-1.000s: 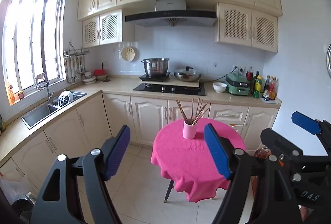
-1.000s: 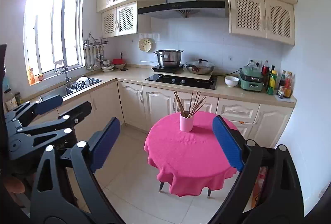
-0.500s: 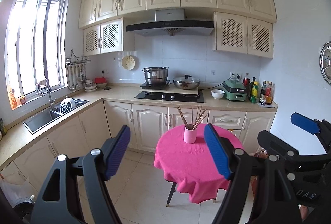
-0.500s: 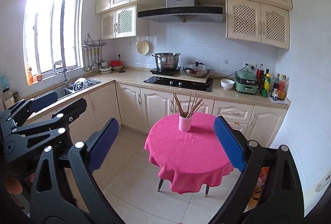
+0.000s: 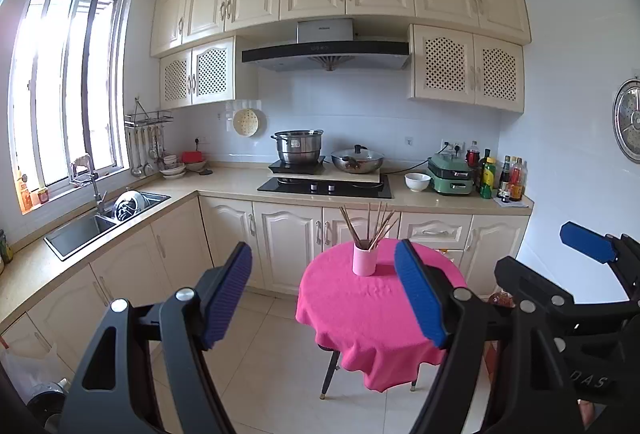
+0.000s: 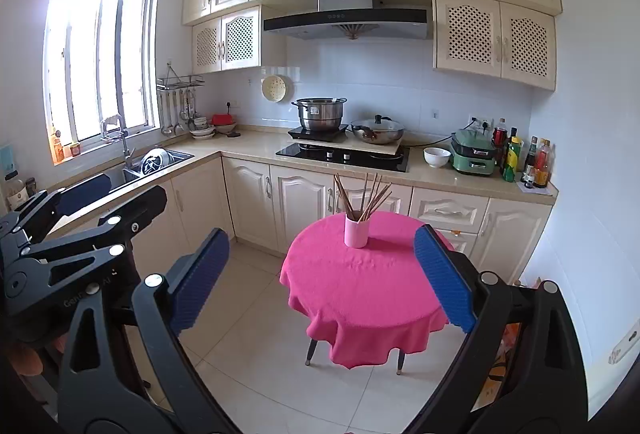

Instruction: Organize utensils

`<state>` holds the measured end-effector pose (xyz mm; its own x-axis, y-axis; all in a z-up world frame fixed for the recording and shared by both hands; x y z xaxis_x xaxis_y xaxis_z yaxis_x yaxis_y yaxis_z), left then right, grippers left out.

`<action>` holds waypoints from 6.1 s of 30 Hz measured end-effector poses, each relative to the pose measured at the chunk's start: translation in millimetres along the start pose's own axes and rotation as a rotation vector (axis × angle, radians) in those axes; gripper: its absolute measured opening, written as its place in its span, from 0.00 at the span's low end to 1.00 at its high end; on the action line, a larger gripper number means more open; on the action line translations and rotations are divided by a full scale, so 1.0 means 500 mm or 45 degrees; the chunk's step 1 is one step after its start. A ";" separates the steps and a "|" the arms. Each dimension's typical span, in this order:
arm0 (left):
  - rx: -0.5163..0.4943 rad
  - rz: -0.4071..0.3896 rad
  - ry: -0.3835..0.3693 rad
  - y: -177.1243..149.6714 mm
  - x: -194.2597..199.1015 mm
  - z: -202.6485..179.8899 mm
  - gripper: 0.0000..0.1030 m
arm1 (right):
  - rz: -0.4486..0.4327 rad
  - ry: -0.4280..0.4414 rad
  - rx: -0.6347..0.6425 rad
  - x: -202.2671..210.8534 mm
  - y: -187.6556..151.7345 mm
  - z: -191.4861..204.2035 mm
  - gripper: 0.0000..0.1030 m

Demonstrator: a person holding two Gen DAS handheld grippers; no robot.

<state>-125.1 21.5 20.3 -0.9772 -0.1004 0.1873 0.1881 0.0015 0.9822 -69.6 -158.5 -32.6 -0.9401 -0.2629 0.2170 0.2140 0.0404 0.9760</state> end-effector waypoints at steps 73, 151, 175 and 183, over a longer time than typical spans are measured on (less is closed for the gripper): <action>-0.009 0.003 0.017 -0.013 0.018 0.022 0.71 | 0.026 0.027 -0.033 0.000 0.010 0.018 0.89; -0.038 0.067 0.046 -0.007 -0.052 0.123 0.71 | 0.077 0.087 -0.041 -0.075 0.006 0.059 0.89; -0.080 0.102 0.106 0.006 -0.132 0.108 0.71 | 0.110 0.154 -0.089 -0.154 -0.007 0.028 0.89; -0.094 0.173 0.140 -0.008 -0.233 0.052 0.71 | 0.162 0.196 -0.127 -0.250 -0.023 -0.044 0.89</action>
<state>-14.7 59.0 -4.9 -0.9262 -0.2125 0.3114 0.3285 -0.0498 0.9432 51.2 -147.4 -71.4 -0.8538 -0.4065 0.3252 0.3606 -0.0112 0.9327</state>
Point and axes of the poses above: each gripper's, at about its wrist camera, not at the fingertips, and x roughly against the way its jaws point, z to its left, y to its top, the point moved 6 cm from there along -x, roughly the way its jaws point, and after that the axes turned 7 degrees about -z, right-handed, at the moved point
